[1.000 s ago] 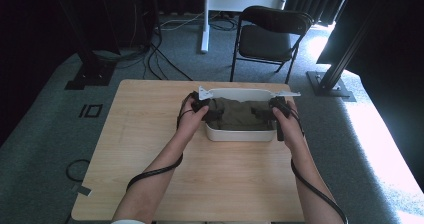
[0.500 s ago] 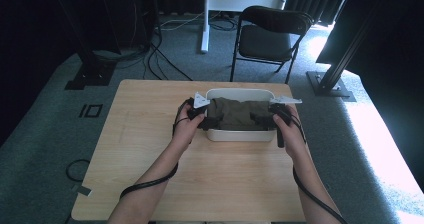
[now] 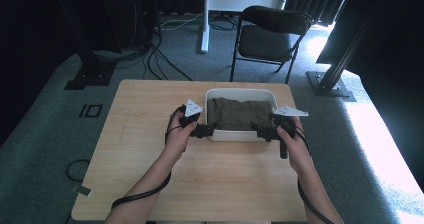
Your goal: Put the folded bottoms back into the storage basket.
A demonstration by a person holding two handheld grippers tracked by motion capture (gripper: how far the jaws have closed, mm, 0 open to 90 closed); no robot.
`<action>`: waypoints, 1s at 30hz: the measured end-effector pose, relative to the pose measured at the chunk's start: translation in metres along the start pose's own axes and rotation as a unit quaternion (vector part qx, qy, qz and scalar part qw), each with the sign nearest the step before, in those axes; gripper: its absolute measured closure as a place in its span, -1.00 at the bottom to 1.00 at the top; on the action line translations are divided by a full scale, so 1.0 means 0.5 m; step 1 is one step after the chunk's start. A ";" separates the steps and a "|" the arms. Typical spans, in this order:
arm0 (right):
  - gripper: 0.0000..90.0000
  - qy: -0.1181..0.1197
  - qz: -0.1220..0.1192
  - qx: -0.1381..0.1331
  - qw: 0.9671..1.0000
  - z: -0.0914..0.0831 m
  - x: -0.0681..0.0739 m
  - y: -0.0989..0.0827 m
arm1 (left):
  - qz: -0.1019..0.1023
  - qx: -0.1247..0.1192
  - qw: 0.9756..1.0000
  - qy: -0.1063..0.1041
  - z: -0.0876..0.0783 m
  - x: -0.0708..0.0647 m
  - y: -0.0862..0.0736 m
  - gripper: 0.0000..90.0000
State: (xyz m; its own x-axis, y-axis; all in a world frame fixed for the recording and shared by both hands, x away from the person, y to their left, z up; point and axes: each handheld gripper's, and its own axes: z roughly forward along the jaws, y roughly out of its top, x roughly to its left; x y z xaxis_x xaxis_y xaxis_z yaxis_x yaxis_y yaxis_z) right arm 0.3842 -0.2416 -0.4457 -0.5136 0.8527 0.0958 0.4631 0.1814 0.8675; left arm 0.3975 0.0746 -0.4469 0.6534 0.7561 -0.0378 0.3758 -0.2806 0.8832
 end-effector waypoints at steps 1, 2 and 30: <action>-0.70 0.001 -0.003 0.000 1.000 -0.003 0.002 -0.004 | 0.001 0.001 1.000 0.002 -0.003 0.001 -0.004 -0.65; -0.70 0.002 -0.003 -0.001 1.000 -0.008 0.006 -0.009 | 0.001 0.002 1.000 0.002 -0.006 0.002 -0.008 -0.65; -0.70 -0.004 -0.011 0.044 0.999 -0.047 0.009 -0.216 | -0.025 0.037 0.998 0.046 -0.078 0.049 -0.188 -0.65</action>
State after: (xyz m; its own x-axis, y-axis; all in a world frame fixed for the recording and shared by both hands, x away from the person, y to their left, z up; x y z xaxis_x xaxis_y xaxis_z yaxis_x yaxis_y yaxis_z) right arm 0.3149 -0.2690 -0.5274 -0.5189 0.8516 0.0737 0.5137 0.2417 0.8232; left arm 0.3524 0.1427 -0.5125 0.5717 0.8198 -0.0344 0.4550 -0.2818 0.8447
